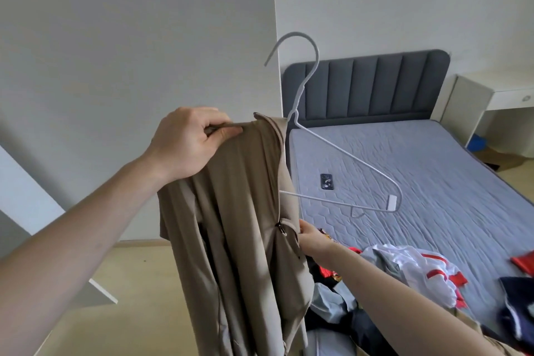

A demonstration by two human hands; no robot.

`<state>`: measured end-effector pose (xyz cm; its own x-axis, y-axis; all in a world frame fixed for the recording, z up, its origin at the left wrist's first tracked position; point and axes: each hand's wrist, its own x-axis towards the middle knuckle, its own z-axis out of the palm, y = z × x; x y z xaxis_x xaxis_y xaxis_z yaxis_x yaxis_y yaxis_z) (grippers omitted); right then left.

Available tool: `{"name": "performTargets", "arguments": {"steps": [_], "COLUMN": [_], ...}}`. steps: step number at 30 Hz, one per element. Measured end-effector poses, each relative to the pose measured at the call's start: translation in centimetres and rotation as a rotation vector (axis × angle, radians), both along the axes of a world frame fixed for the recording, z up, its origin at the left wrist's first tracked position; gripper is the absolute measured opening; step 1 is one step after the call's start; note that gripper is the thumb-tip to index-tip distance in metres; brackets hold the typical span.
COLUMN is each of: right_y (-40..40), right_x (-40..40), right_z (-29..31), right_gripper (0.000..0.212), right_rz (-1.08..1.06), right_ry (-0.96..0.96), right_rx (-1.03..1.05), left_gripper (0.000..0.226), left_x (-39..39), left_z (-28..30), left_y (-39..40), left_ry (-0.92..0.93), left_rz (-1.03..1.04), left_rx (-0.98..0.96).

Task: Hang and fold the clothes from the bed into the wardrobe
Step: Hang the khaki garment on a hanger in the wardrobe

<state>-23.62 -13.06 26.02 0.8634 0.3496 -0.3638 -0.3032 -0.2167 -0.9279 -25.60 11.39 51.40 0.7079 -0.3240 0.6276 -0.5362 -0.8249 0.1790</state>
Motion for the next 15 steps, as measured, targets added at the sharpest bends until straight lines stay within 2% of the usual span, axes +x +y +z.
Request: {"name": "performTargets", "arguments": {"steps": [2,4,6,9,11,15], "right_y": [0.9,1.1,0.4,-2.8,-5.0,-7.8], "right_x": [0.6,1.4,2.2,3.9,5.0,6.4], "right_z": [-0.5,-1.2,-0.9,1.6,4.0,10.1], "right_gripper": [0.007,0.019,0.028,0.03,0.033,0.037], "right_rz": [-0.055,-0.179,-0.348,-0.598,-0.628,-0.623], "right_ry": [0.007,0.027,0.041,-0.041,-0.128,-0.298], "right_rx": [-0.057,-0.084,0.022,0.15,0.149,0.036], "left_gripper": [0.032,0.03,0.027,0.029,0.038,0.04], "left_x": [-0.3,-0.6,-0.6,-0.6,-0.5,-0.1], "left_z": [0.1,0.4,0.4,-0.5,-1.7,-4.2], "left_y": [0.3,1.1,2.7,5.9,7.2,8.3], "left_ry": [0.01,0.017,0.027,0.048,0.083,0.109], "left_rz": [0.004,0.019,0.065,0.159,0.195,0.246], "left_rx": [-0.024,-0.029,-0.011,0.034,0.073,0.151]}}
